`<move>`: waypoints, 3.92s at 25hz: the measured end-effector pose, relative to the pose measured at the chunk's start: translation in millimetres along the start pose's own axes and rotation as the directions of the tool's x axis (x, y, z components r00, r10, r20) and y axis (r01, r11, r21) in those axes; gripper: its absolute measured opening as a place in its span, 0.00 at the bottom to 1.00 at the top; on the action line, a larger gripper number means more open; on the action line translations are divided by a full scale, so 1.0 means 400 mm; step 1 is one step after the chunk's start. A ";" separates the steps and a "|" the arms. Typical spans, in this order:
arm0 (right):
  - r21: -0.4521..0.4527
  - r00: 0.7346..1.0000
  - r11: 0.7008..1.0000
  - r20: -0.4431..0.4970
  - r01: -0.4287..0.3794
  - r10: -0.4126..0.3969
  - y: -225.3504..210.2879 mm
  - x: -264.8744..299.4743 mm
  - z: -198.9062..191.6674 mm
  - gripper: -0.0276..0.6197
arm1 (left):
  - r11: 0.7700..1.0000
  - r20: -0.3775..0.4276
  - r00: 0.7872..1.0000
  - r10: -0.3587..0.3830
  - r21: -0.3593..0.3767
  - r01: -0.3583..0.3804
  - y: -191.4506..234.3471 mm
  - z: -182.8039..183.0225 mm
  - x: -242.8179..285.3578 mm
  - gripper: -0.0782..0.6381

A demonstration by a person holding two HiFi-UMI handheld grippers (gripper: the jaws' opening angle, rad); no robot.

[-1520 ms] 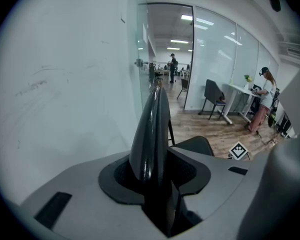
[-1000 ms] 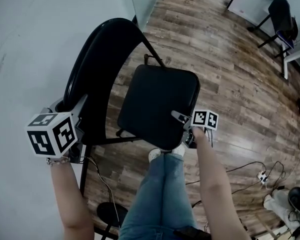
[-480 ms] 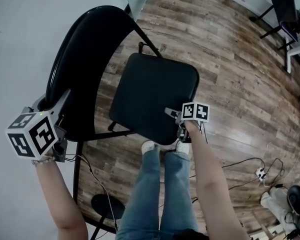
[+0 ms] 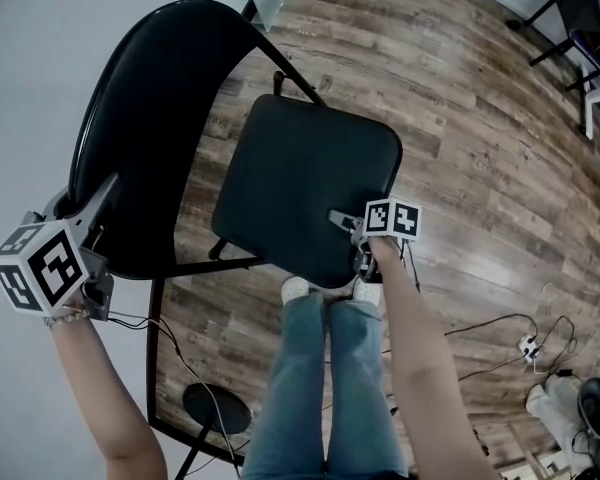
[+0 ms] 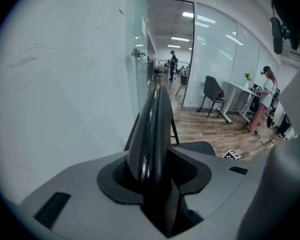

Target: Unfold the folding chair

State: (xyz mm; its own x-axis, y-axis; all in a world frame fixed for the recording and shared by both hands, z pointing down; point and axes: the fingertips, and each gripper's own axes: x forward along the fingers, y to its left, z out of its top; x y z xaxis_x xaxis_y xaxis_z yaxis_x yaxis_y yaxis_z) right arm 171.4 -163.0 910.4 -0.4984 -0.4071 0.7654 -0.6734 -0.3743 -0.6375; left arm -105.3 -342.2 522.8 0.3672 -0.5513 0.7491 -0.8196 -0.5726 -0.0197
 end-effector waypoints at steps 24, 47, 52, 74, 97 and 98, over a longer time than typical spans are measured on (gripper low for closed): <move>-0.120 0.958 0.951 0.068 0.286 -0.280 -0.177 -0.039 -0.013 0.85 | 0.994 -0.009 0.999 -0.040 -0.100 0.039 0.038 -0.091 0.120 0.34; -0.122 0.945 0.941 0.133 0.315 -0.299 0.182 -0.401 -0.023 0.85 | 0.995 -0.030 0.999 -0.016 -0.098 0.013 0.055 -0.081 0.111 0.36; -0.151 0.951 0.945 0.150 0.291 -0.269 0.282 -0.483 -0.025 0.85 | 0.991 -0.008 1.000 0.022 -0.130 -0.023 0.064 -0.067 0.110 0.40; -0.475 0.960 0.848 0.250 0.234 -0.125 0.531 -0.774 0.055 0.84 | 0.972 0.197 0.969 0.148 -0.207 -0.107 -0.096 0.083 -0.238 0.76; -0.721 0.744 0.577 0.611 0.383 0.271 0.941 -1.275 -0.148 0.81 | 0.998 0.656 0.754 -0.024 0.065 -0.025 -0.480 0.154 -0.842 0.76; -0.718 0.722 0.568 0.629 0.401 0.286 0.960 -1.303 -0.171 0.81 | 0.996 0.671 0.741 -0.026 0.083 -0.041 -0.488 0.155 -0.871 0.76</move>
State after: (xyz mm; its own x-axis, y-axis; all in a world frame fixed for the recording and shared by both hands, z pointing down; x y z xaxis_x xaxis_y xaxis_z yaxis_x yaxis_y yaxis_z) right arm 135.2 -37.5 272.8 -0.2091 -0.9257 0.3153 -0.9749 0.2227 0.0074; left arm -46.0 -76.1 224.7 0.5882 -0.8011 0.1110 -0.7946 -0.5980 -0.1053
